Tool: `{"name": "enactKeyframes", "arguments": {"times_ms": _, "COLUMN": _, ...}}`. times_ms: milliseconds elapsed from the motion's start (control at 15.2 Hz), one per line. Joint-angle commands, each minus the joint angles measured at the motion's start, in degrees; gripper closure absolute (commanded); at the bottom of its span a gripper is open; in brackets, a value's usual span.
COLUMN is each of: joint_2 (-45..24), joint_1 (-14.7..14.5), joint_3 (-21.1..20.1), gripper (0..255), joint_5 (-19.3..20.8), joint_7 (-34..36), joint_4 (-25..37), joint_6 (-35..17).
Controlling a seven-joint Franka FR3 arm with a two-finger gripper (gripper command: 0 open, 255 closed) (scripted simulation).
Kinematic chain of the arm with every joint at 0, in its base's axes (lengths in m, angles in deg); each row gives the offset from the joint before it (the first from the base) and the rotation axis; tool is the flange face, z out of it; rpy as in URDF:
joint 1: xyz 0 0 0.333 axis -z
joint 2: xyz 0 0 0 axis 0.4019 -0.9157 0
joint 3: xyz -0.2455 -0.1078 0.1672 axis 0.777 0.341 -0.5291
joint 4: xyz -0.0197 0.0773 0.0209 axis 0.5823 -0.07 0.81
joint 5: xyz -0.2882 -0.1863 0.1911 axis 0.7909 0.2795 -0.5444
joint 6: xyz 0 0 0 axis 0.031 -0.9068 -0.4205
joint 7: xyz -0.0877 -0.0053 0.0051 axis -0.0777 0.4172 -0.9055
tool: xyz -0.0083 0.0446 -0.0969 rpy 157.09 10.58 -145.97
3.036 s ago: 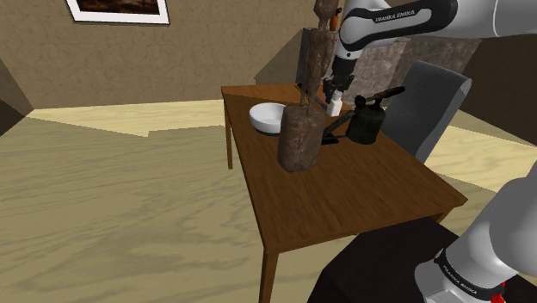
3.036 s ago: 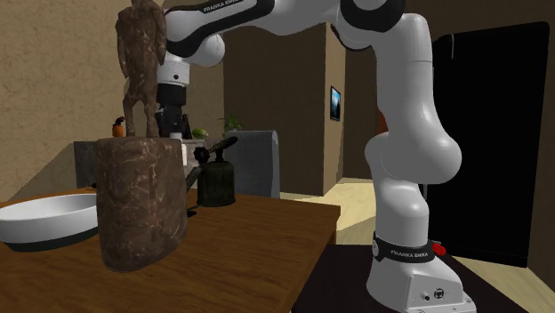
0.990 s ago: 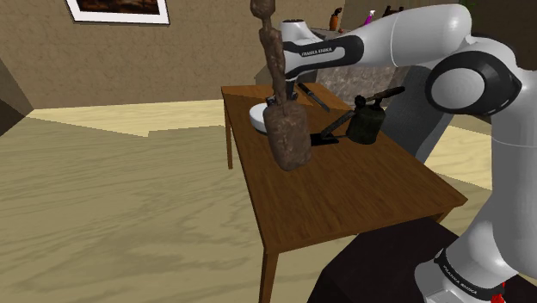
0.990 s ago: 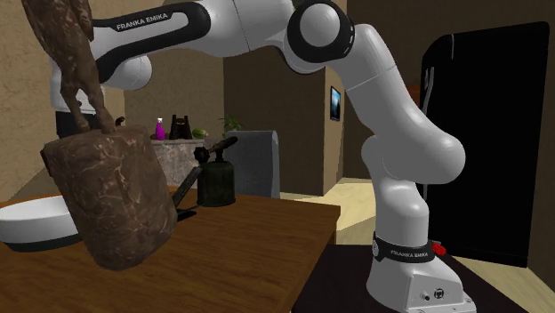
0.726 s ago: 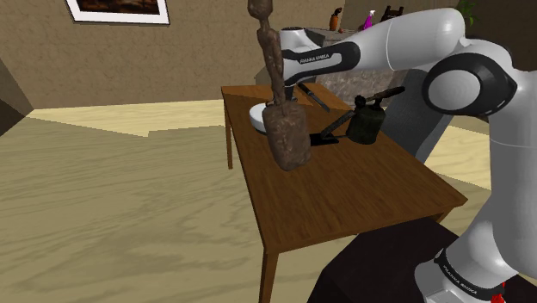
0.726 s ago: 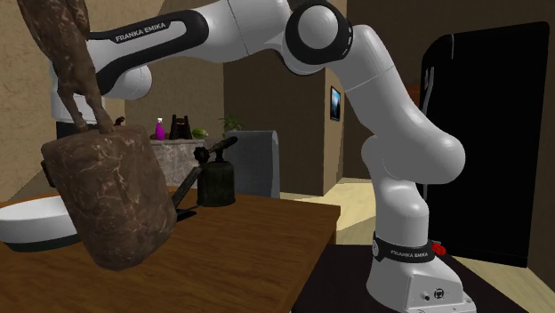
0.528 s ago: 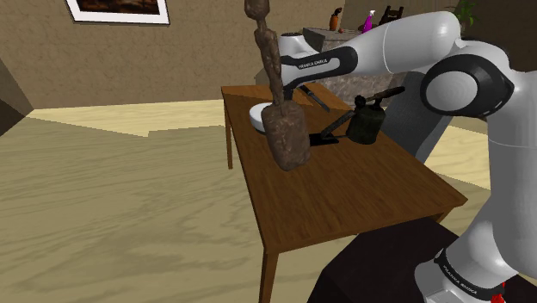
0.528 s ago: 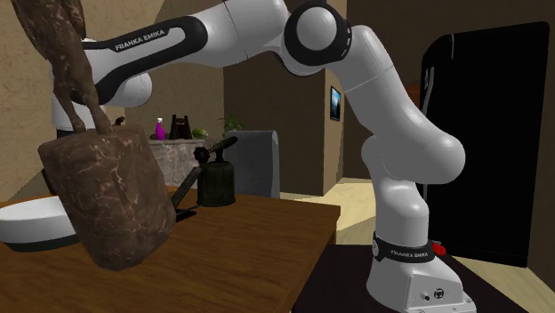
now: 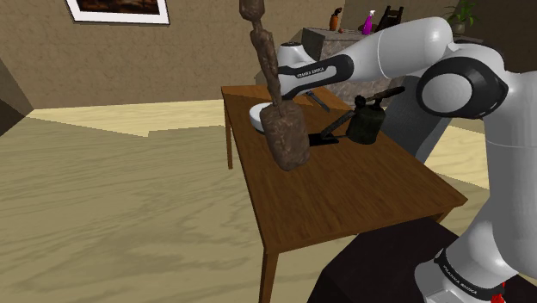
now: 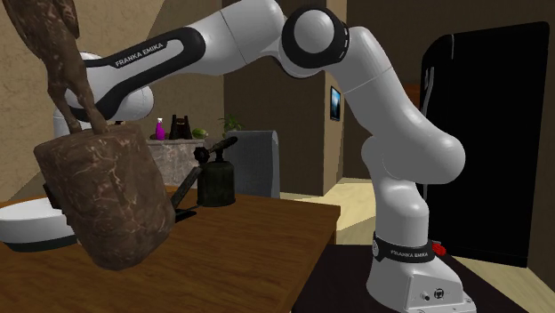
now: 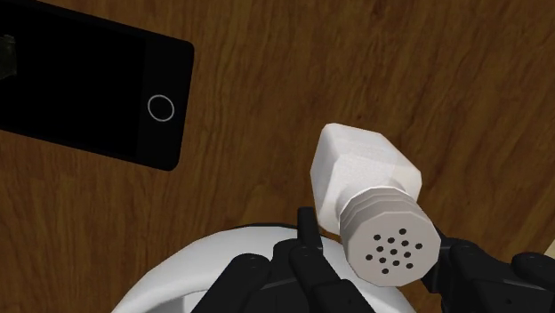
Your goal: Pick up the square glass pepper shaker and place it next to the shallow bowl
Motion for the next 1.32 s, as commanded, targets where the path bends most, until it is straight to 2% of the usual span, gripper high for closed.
{"name": "enactKeyframes", "arguments": {"times_ms": 0, "joint_2": -0.42, "joint_1": -0.05, "joint_3": -0.06, "gripper": 255, "joint_5": 0.01, "joint_7": 0.00, "joint_4": -0.11, "joint_6": -0.11}}
{"name": "enactKeyframes", "arguments": {"times_ms": 264, "joint_2": -0.42, "joint_1": -0.07, "joint_3": -0.04, "gripper": 255, "joint_5": -0.01, "joint_7": -0.01, "joint_4": -0.11, "joint_6": -0.11}}
{"name": "enactKeyframes", "arguments": {"times_ms": 330, "joint_2": -0.47, "joint_1": -0.03, "joint_3": -0.04, "gripper": 0, "joint_5": -0.03, "joint_7": -0.06, "joint_4": -0.19, "joint_6": -0.24}}
{"name": "enactKeyframes", "arguments": {"times_ms": 660, "joint_2": -0.42, "joint_1": -0.08, "joint_3": -0.02, "gripper": 0, "joint_5": -0.02, "joint_7": -0.02, "joint_4": -0.11, "joint_6": -0.11}}
{"name": "enactKeyframes", "arguments": {"times_ms": 924, "joint_2": 2.70, "joint_1": -0.43, "joint_3": 0.22, "gripper": 0, "joint_5": 0.46, "joint_7": 0.26, "joint_4": 2.38, "joint_6": 5.48}}
{"name": "enactKeyframes", "arguments": {"times_ms": 1254, "joint_2": 2.70, "joint_1": -0.43, "joint_3": 0.22, "gripper": 0, "joint_5": 0.46, "joint_7": 0.26, "joint_4": 2.38, "joint_6": 5.48}}
